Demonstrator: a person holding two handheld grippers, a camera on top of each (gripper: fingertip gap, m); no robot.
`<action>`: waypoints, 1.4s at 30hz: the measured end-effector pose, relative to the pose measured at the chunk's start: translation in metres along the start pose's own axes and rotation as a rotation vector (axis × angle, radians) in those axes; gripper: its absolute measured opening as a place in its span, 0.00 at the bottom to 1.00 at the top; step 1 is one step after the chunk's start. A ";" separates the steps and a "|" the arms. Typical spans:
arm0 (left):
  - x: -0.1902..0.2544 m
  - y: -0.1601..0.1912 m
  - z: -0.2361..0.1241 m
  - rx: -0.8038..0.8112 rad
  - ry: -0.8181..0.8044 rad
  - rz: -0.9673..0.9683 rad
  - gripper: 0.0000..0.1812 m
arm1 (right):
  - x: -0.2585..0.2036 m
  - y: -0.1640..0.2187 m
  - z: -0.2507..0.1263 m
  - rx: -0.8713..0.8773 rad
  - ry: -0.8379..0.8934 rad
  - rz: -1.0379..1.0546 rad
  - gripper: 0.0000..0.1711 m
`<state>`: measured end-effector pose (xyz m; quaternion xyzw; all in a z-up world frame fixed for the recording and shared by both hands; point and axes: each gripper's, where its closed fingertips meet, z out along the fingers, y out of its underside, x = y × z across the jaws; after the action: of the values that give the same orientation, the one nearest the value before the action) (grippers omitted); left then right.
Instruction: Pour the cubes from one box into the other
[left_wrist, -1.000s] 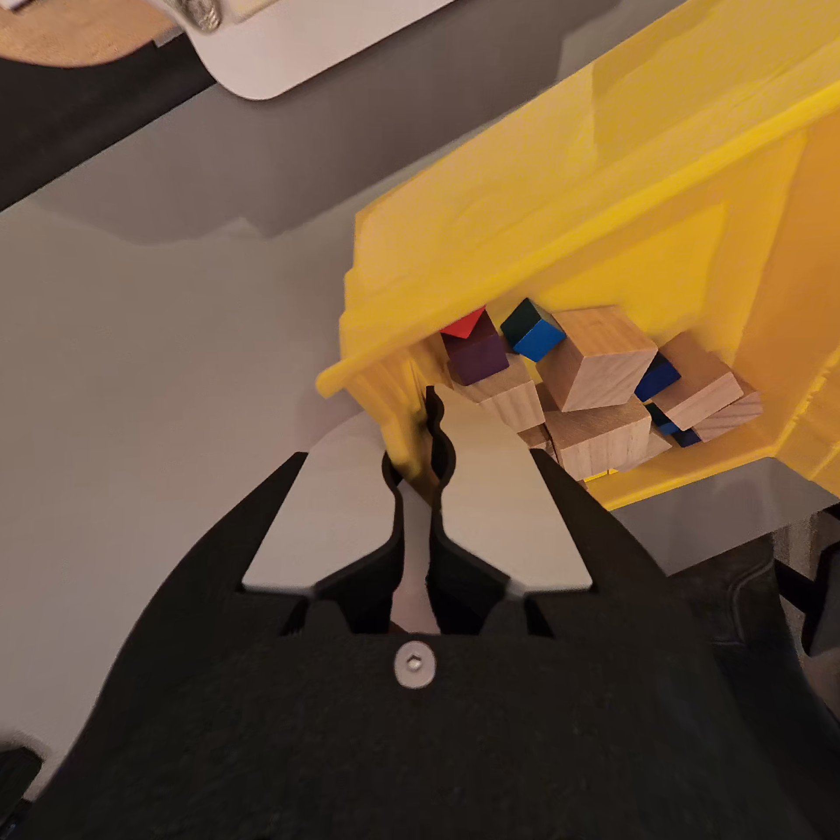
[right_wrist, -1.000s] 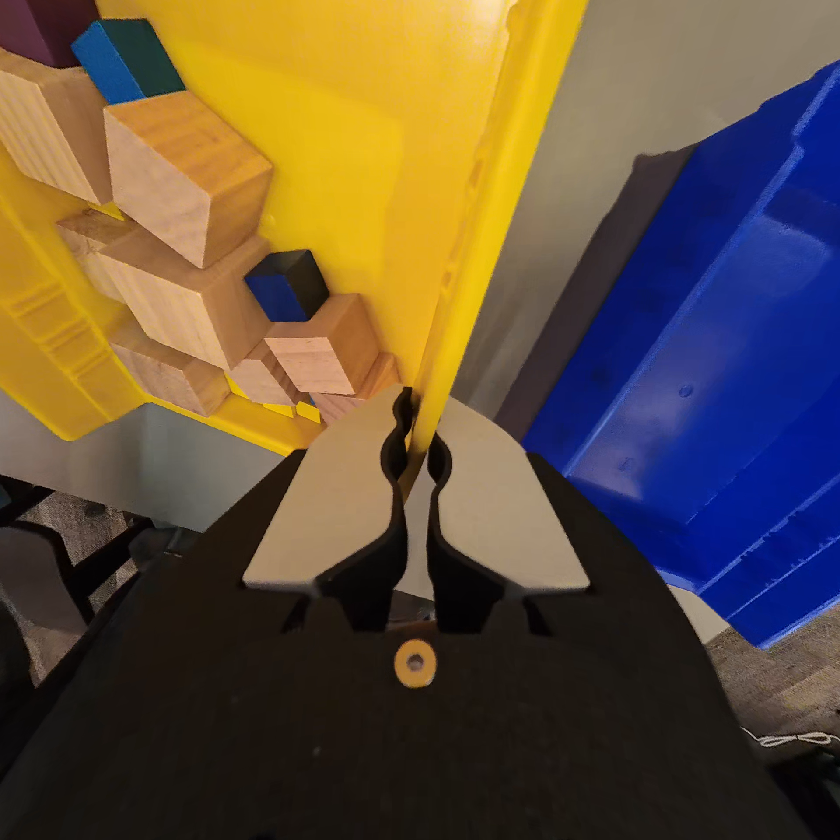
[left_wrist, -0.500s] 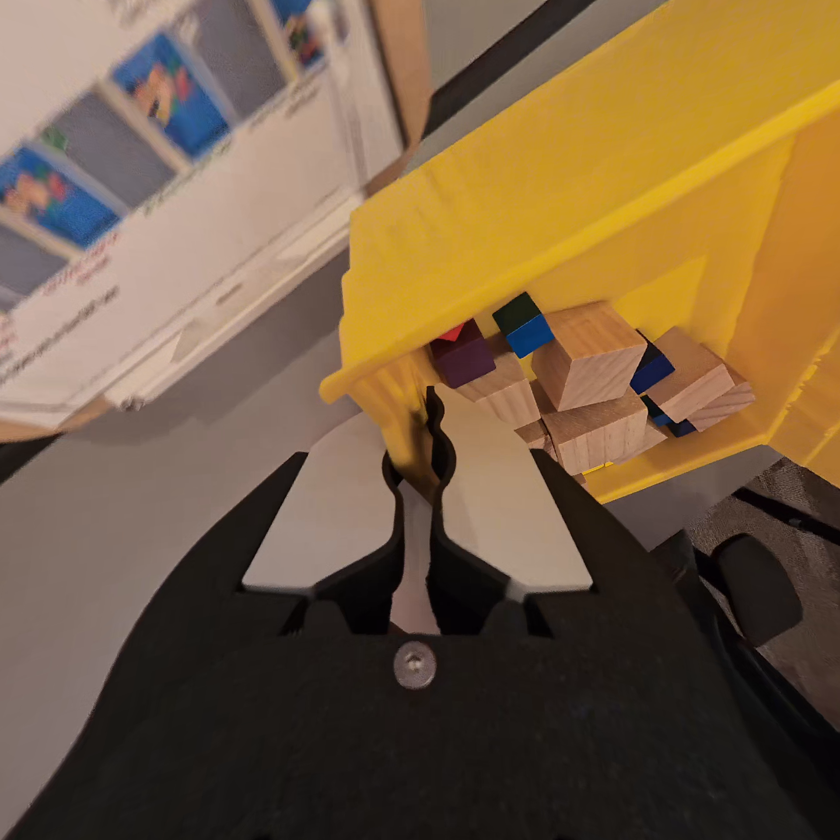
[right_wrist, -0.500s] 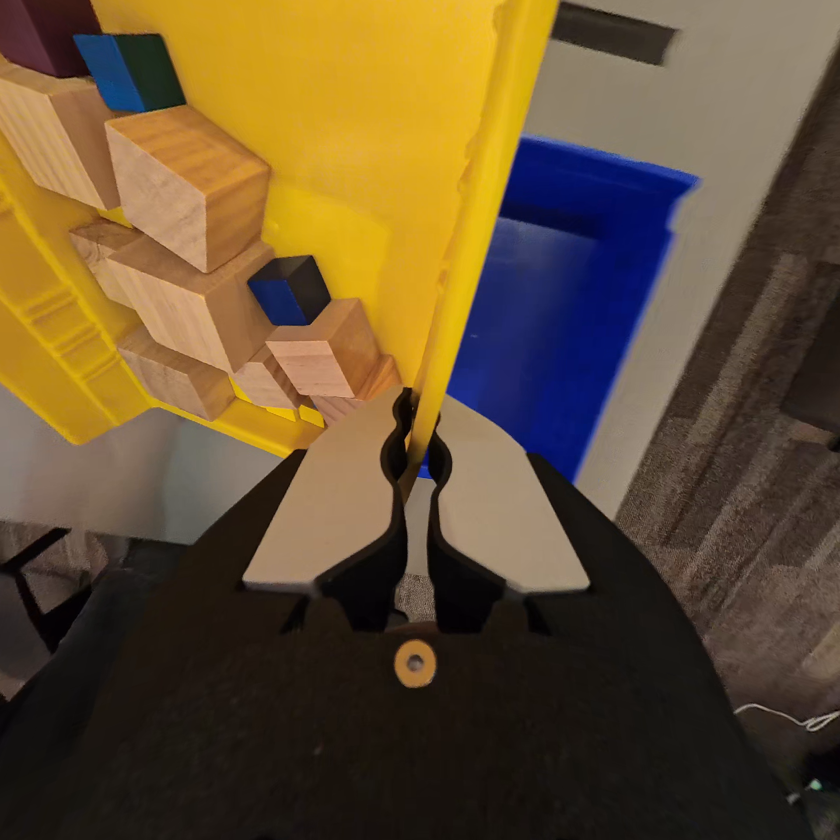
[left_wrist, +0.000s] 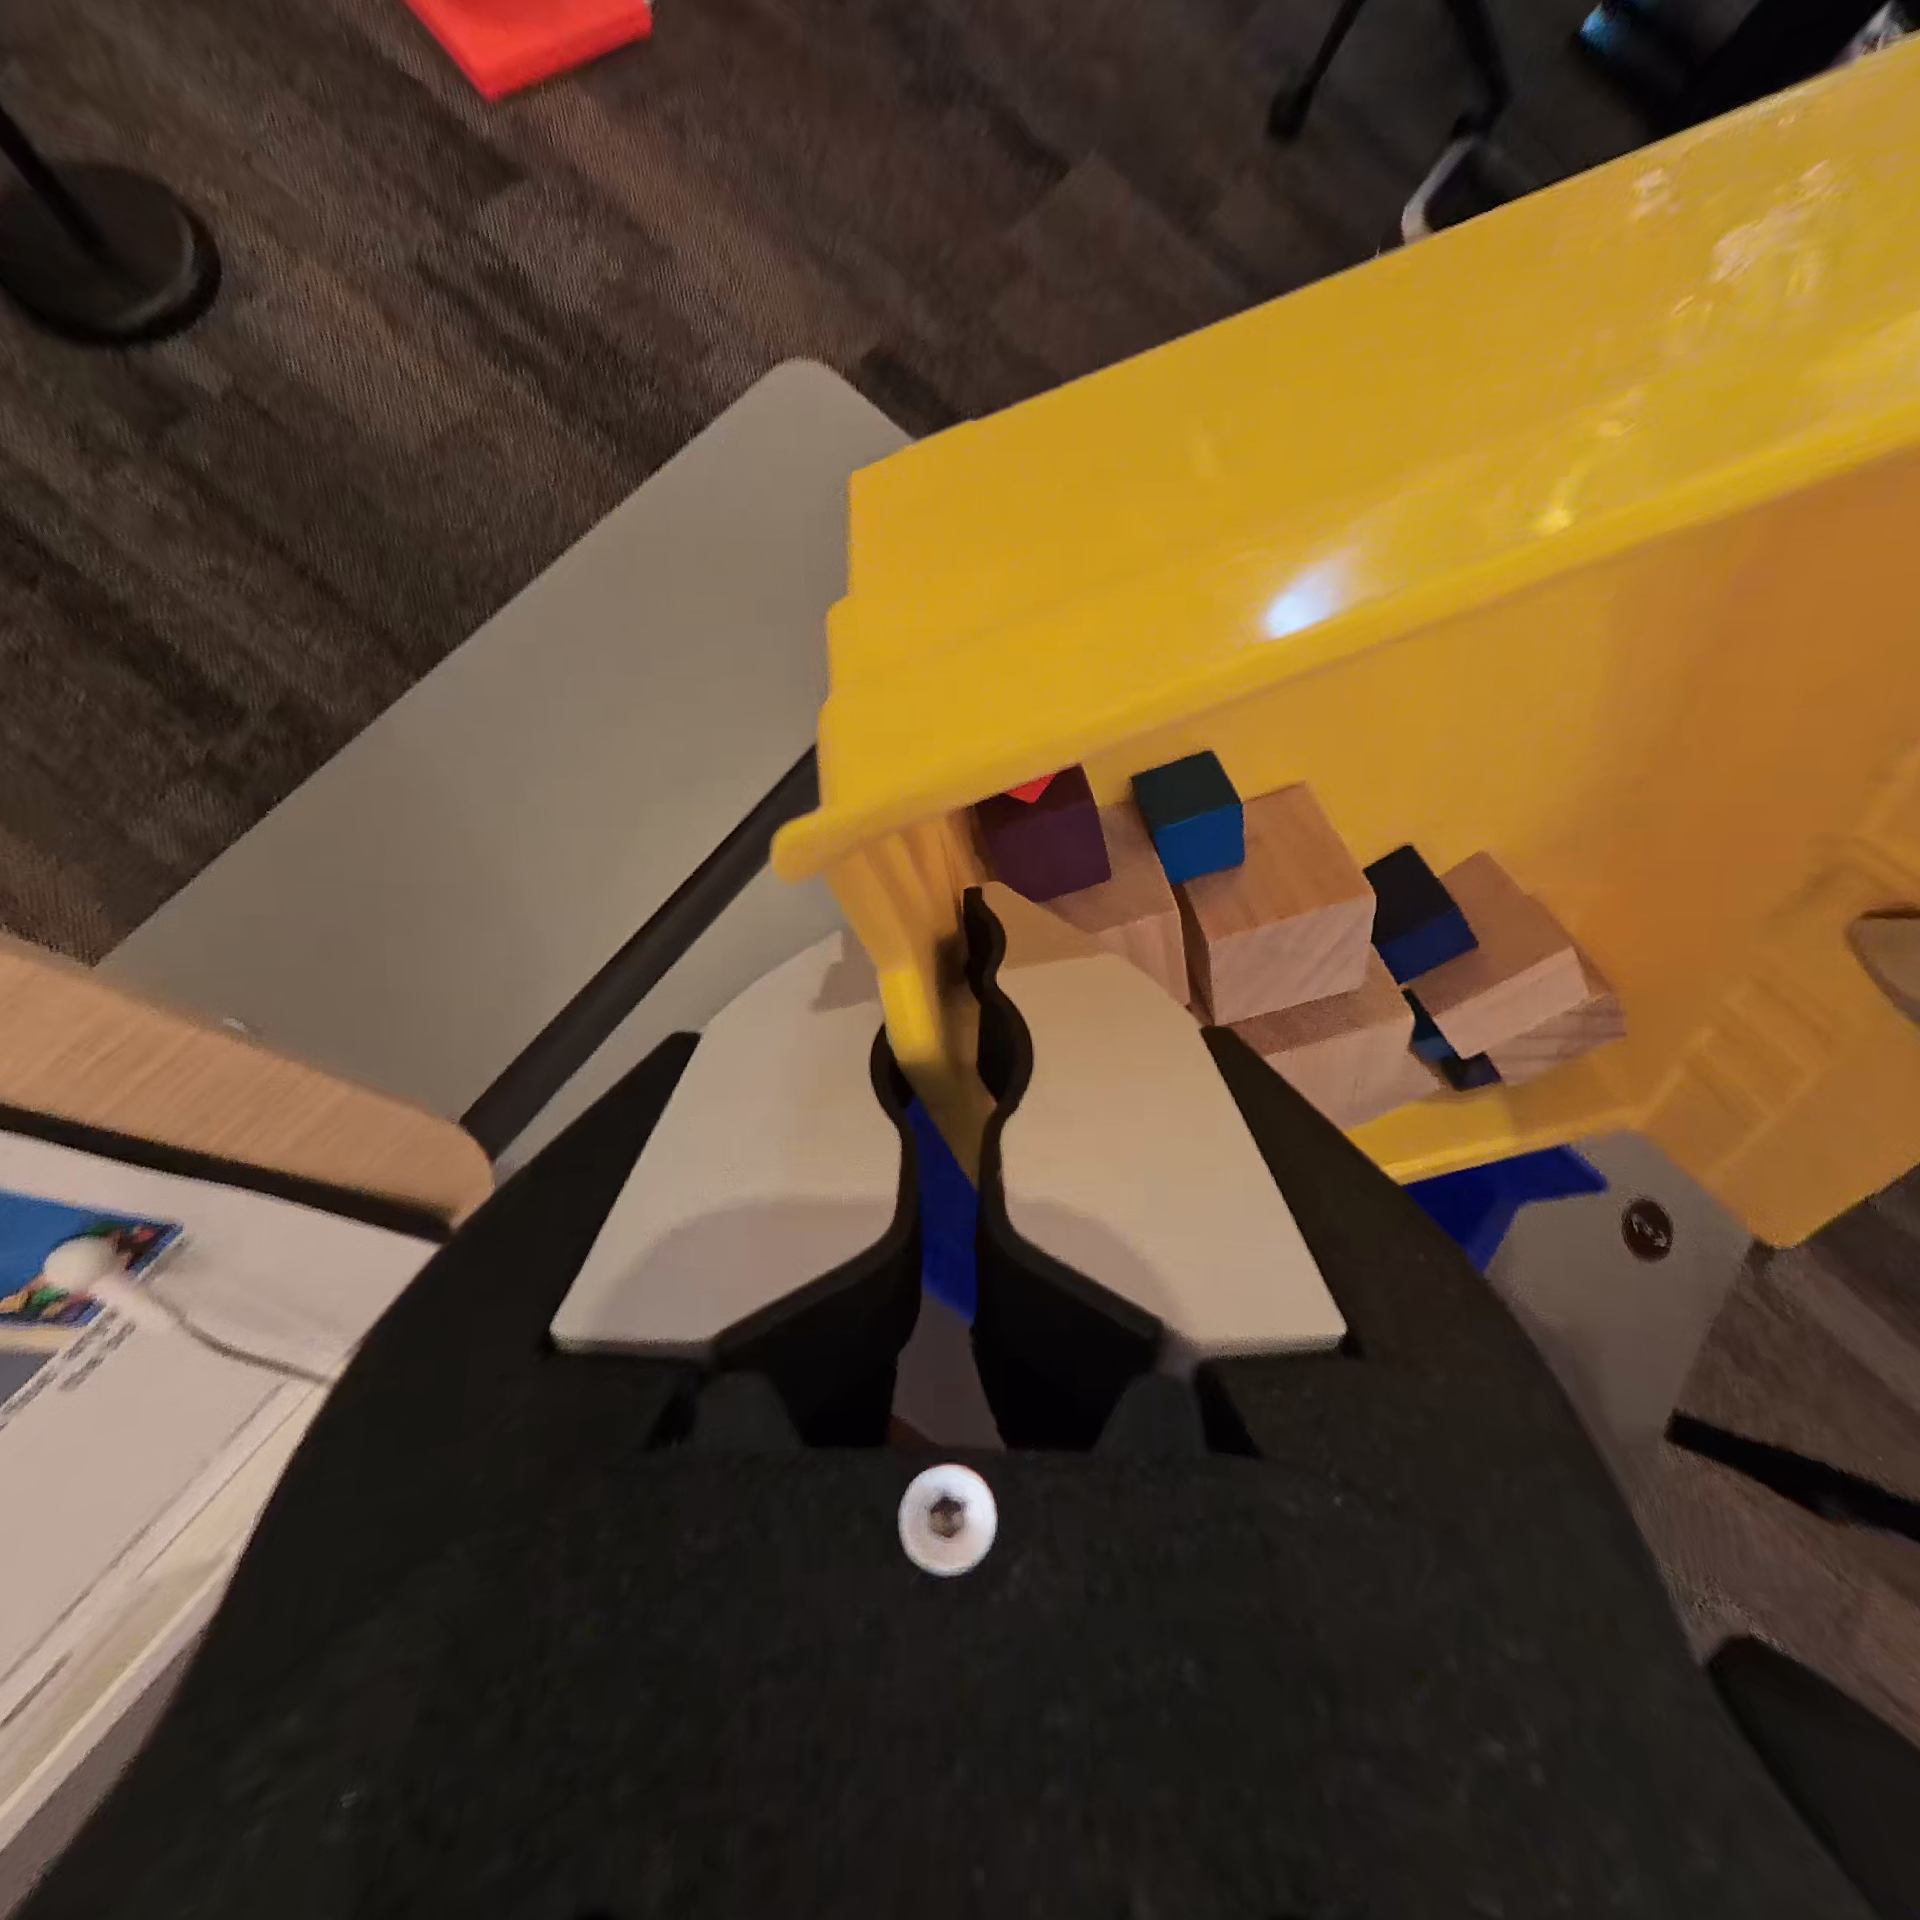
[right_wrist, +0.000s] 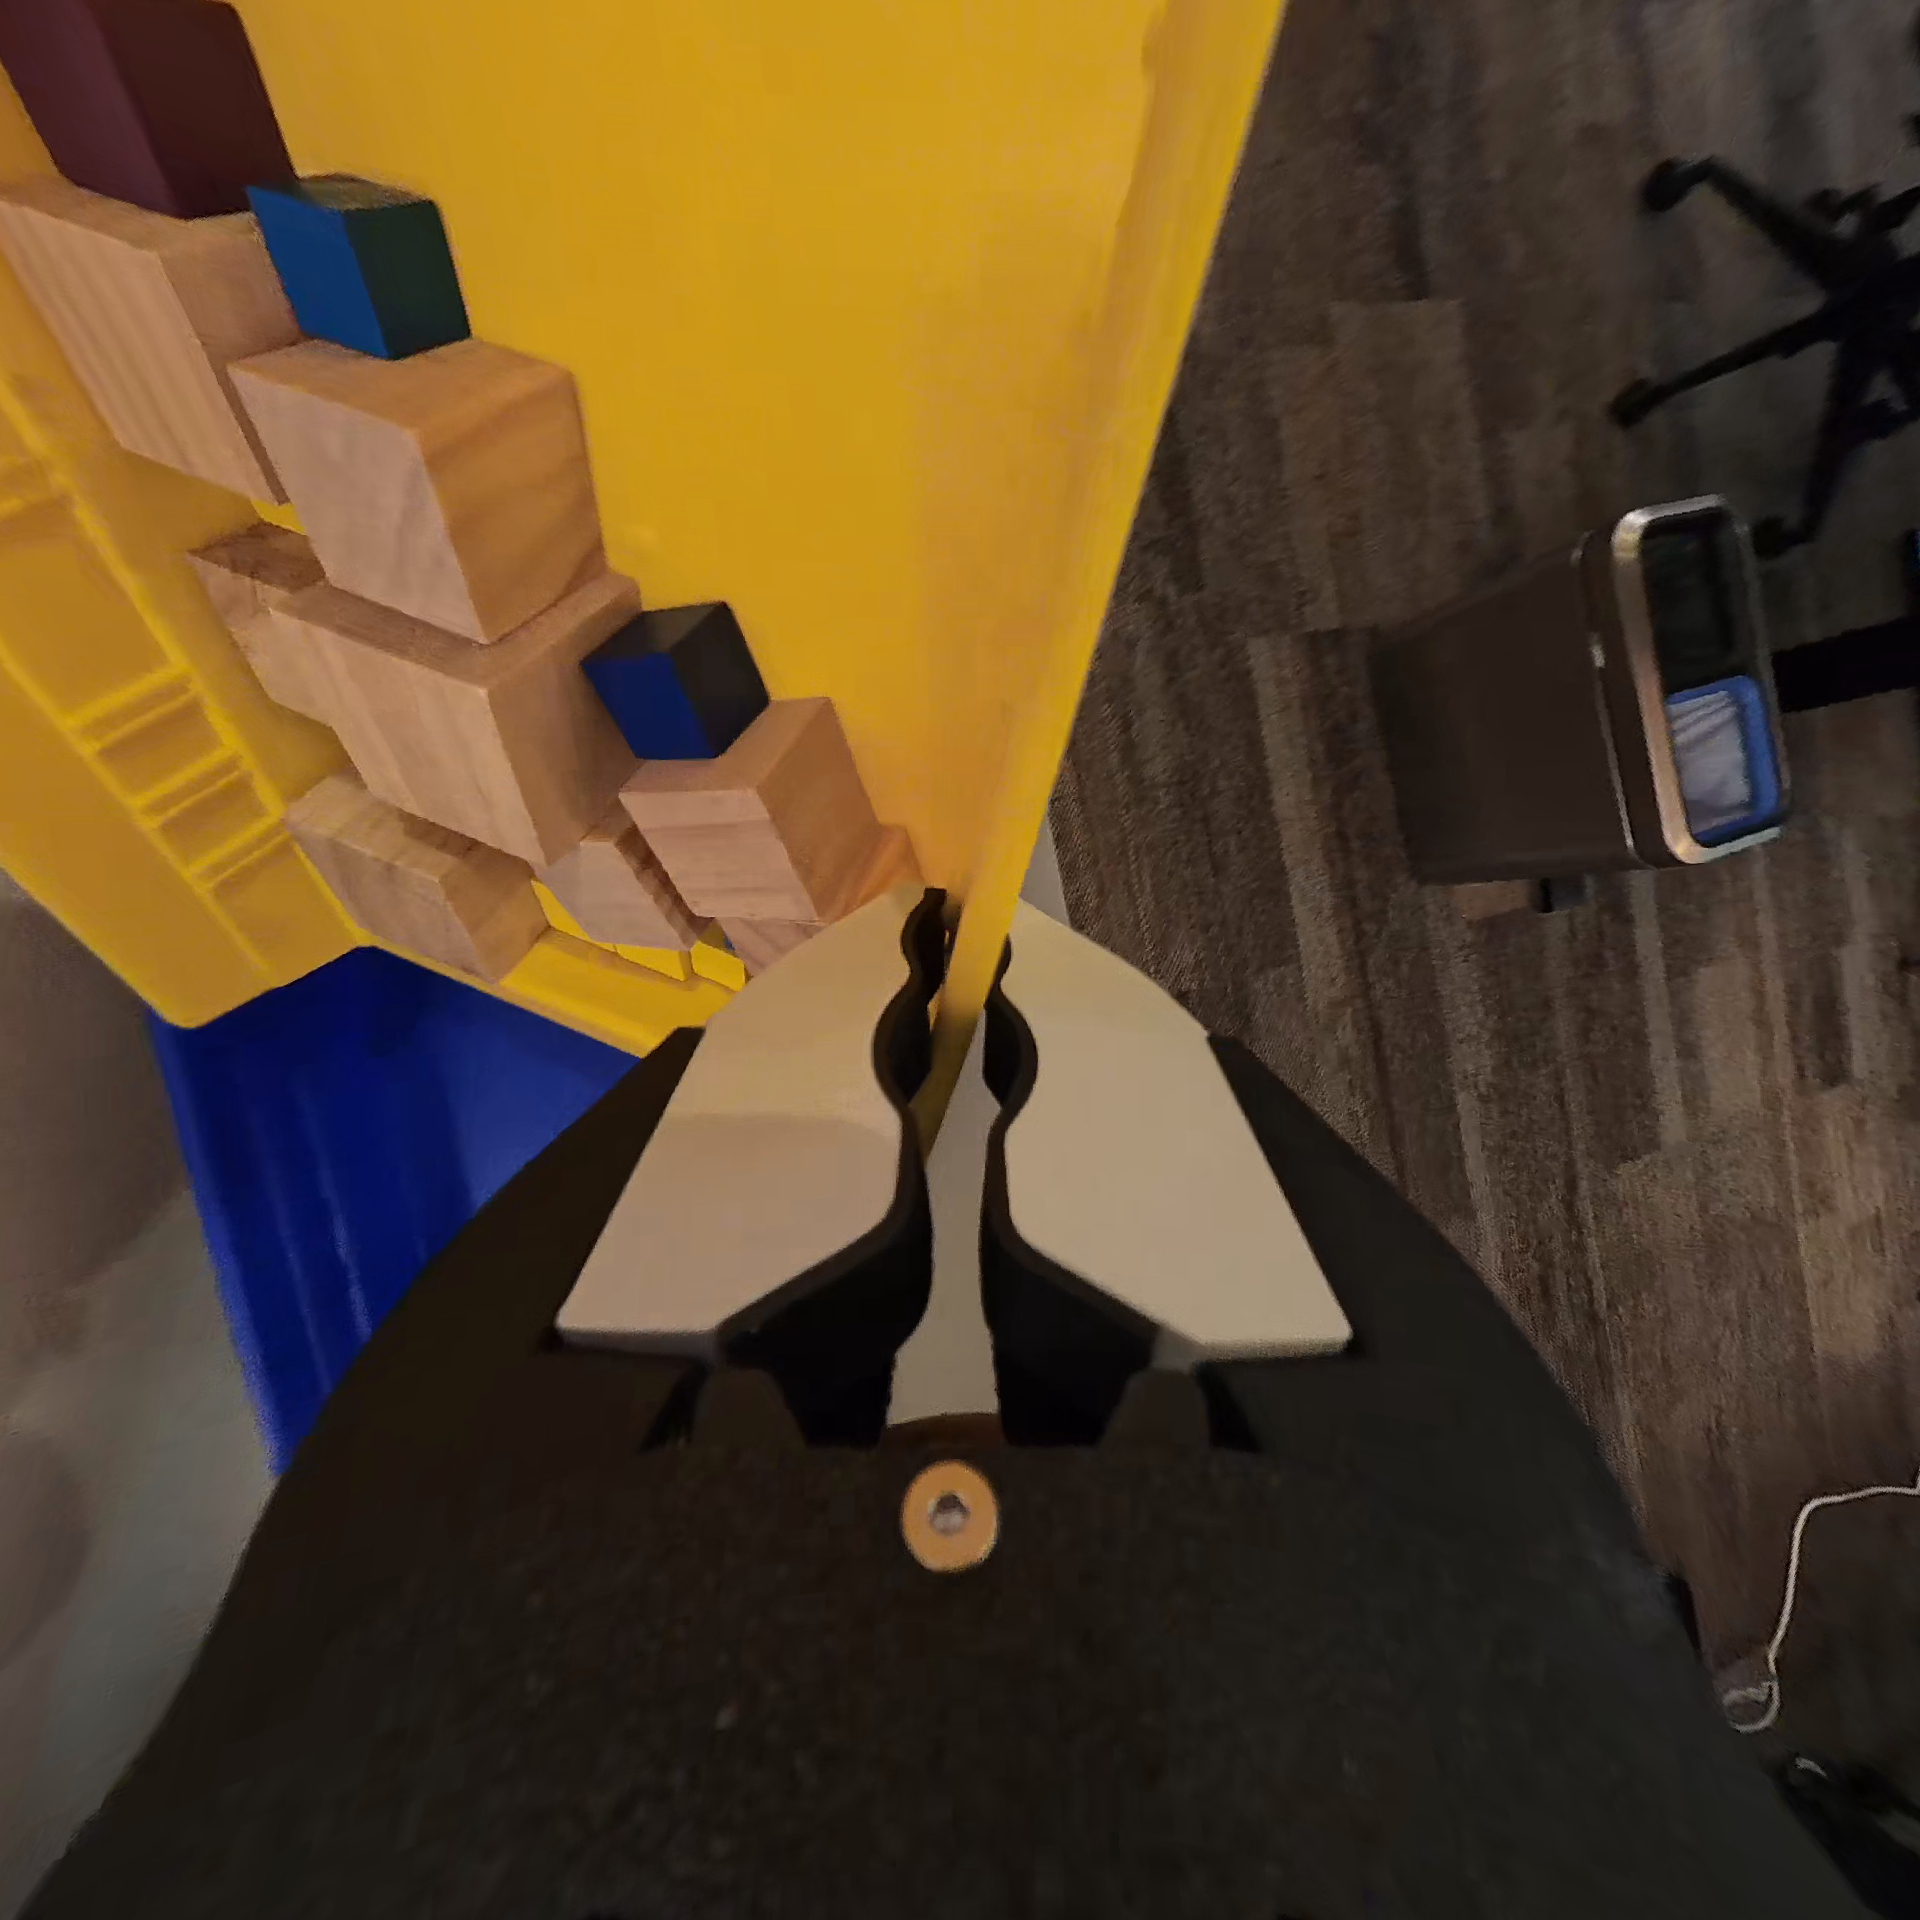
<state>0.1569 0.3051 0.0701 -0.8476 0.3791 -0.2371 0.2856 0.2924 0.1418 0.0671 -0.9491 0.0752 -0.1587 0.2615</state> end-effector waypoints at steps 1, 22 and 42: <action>-0.001 -0.002 0.004 0.028 0.002 -0.002 0.03 | -0.003 0.002 0.003 0.017 0.019 0.011 0.03; 0.017 0.022 0.015 0.553 0.321 0.107 0.02 | -0.040 0.058 -0.018 0.487 0.478 0.229 0.03; 0.037 0.068 -0.013 0.620 0.214 0.266 0.02 | -0.070 0.123 -0.003 0.681 0.457 0.309 0.03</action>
<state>0.1365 0.2352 0.0418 -0.6344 0.4238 -0.3890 0.5164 0.2187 0.0513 -0.0128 -0.7267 0.2156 -0.3393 0.5570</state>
